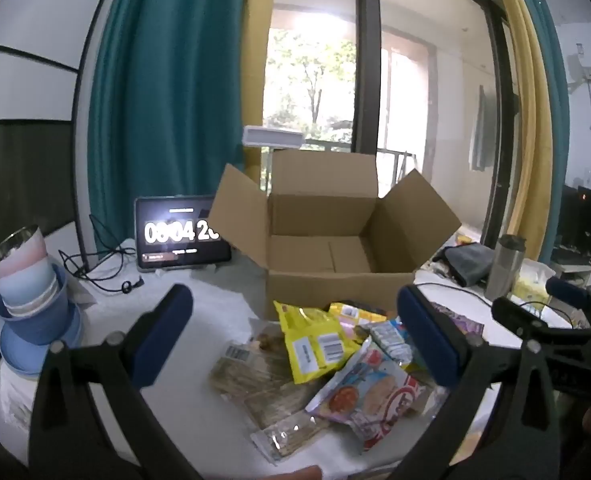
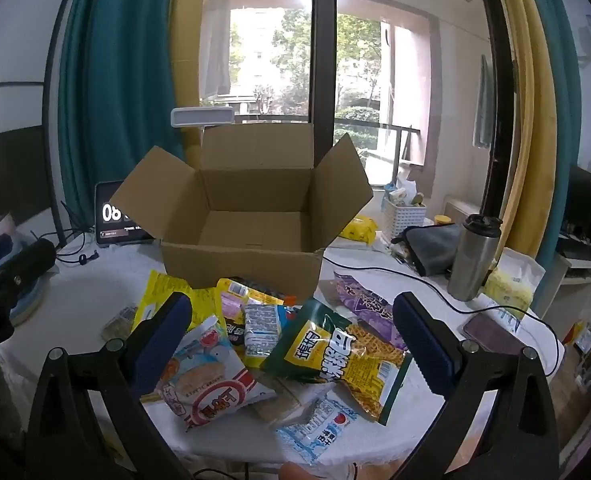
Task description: Organize snacks
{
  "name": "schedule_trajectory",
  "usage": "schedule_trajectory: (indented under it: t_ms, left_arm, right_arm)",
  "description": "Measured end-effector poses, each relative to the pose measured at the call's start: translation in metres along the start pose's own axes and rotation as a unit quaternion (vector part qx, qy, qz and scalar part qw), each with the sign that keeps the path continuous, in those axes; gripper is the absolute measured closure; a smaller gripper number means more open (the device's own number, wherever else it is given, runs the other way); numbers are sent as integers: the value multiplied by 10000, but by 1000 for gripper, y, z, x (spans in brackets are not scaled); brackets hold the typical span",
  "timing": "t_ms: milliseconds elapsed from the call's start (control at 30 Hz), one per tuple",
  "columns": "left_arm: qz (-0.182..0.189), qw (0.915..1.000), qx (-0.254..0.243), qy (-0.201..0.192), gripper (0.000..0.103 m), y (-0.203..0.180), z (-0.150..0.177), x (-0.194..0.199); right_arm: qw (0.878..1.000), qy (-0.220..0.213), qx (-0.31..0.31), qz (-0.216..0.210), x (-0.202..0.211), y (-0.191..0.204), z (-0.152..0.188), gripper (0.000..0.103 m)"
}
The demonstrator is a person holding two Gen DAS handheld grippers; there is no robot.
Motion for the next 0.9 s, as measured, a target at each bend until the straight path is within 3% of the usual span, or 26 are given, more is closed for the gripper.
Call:
schedule_trajectory:
  t_ms: [900]
  left_arm:
    - [97, 9999, 23, -84, 0, 0, -1, 2]
  right_arm:
    - [10000, 11, -44, -26, 0, -2, 0, 1]
Point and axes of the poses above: each gripper's, at about its wrist camera, not at the fingertips, and x roughly against the way its jaws point, y to its left, z to its underside, the point moved 2 cm from there along -x, roughly the way its jaws point, and after that the axes turned 15 degrees about y, right-handed, at the moved point
